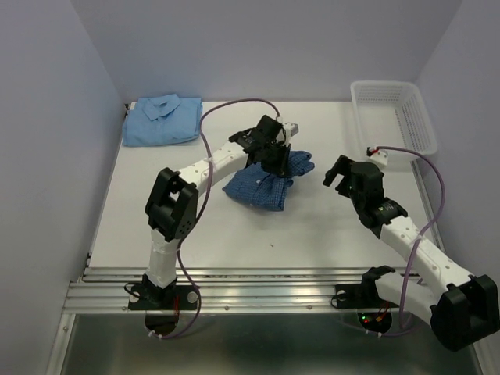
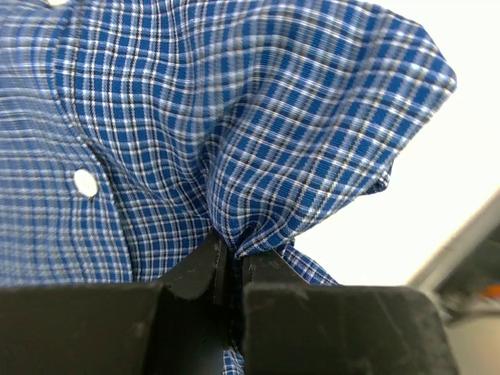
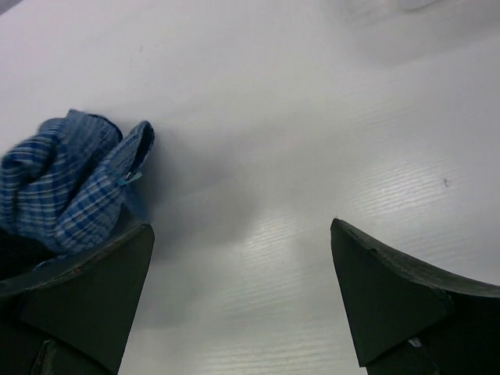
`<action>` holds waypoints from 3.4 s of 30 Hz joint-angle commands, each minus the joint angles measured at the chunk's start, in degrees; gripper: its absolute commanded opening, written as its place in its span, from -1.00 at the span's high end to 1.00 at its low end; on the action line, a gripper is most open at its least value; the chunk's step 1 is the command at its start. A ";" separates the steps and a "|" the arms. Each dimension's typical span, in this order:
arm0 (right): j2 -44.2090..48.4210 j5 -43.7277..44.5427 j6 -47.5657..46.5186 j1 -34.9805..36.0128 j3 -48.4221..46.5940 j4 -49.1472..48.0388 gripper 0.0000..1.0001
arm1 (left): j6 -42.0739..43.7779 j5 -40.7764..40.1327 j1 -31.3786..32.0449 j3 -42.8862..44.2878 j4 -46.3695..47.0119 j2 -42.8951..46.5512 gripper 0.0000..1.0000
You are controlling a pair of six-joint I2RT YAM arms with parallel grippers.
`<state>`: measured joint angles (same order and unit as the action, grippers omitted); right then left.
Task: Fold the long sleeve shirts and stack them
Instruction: Fold the shirt
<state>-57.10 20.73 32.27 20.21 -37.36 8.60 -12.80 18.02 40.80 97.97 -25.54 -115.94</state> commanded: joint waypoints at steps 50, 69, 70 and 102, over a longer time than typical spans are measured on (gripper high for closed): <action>5.95 -18.89 -4.59 -0.34 5.02 -19.15 -1.00 | -50.49 40.87 -14.52 -4.11 68.87 11.96 1.00; 9.90 12.93 2.36 -0.87 -4.91 5.20 -1.00 | -47.49 31.64 -9.52 -8.95 62.10 10.31 1.00; 10.60 13.02 2.18 -0.87 -5.00 5.29 -1.00 | -48.19 31.55 -8.64 -8.07 62.02 9.08 1.00; 13.16 19.96 -3.09 -0.87 -10.10 13.28 -1.00 | -7.51 -46.15 -2.56 11.97 -11.98 5.68 1.00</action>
<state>-44.05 40.91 30.39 19.57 -46.04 22.50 -24.82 -22.87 37.63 106.37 -31.99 -102.28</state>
